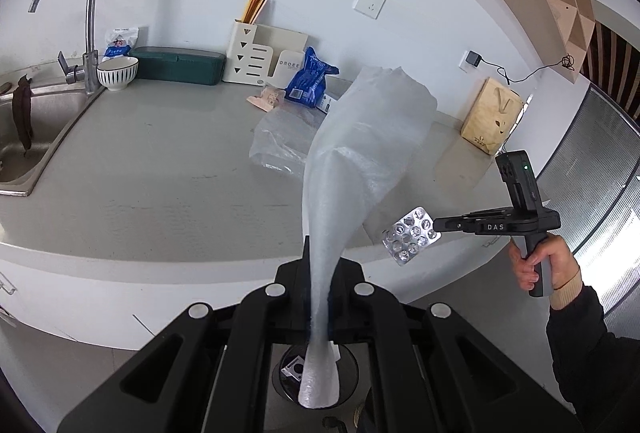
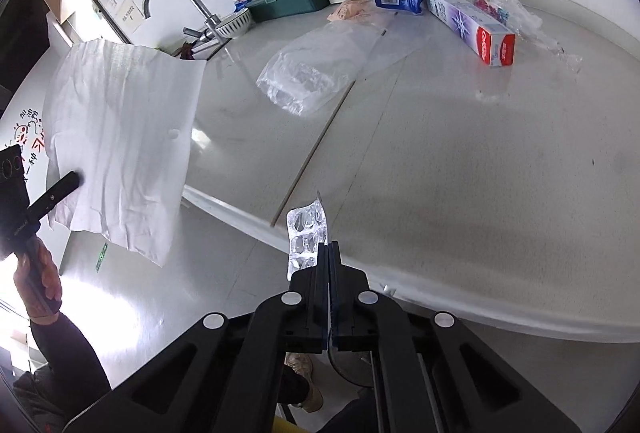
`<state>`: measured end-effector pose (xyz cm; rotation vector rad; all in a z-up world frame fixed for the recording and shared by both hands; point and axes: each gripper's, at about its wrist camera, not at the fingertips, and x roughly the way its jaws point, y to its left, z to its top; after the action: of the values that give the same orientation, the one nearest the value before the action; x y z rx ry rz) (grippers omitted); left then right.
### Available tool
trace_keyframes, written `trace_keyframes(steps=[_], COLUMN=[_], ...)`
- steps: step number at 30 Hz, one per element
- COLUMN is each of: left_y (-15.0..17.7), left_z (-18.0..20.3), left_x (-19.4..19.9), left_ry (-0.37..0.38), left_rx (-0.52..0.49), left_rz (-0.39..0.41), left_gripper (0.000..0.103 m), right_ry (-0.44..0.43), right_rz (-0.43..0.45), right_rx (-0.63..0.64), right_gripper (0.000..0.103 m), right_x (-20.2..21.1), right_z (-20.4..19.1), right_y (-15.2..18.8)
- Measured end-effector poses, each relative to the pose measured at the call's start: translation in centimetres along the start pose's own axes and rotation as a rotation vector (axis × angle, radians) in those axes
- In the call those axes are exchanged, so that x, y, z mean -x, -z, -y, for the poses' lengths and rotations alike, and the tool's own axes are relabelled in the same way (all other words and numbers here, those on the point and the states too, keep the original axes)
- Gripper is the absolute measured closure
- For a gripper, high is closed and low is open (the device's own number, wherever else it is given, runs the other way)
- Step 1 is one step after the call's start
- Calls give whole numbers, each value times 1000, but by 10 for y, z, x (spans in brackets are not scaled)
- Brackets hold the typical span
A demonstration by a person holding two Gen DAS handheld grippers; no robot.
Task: Collect trash
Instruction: 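Carry the white sheet and blister pack down over the black mesh bin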
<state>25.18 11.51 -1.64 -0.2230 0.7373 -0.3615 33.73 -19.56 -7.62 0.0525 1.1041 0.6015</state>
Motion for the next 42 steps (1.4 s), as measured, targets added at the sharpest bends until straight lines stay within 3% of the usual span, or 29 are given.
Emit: trace_keyframes(steps=[8, 16, 24, 26, 34, 42], left_y=[53, 119, 189, 205, 263, 328], left_z=[29, 52, 49, 47, 26, 24], left_x=[0, -40, -149, -182, -298, -397], left_ry=[67, 123, 118, 84, 38, 1], left_rx=[-27, -48, -35, -47, -13, -41], left_rz=[-79, -250, -505, -557, -729, -862], left_gripper=[97, 97, 97, 97, 97, 97], right_ry=[-25, -36, -49, -24, -41, -6], right_rz=[-28, -103, -203, -239, -413, -573], right_rx=[9, -31, -141, -153, -207, -234], right_gripper=[98, 98, 98, 98, 98, 97], right_x=[2, -33, -109, -135, -249, -340], right_z=[-14, -8, 35, 47, 96, 138], right_y=[62, 131, 187, 198, 228, 255])
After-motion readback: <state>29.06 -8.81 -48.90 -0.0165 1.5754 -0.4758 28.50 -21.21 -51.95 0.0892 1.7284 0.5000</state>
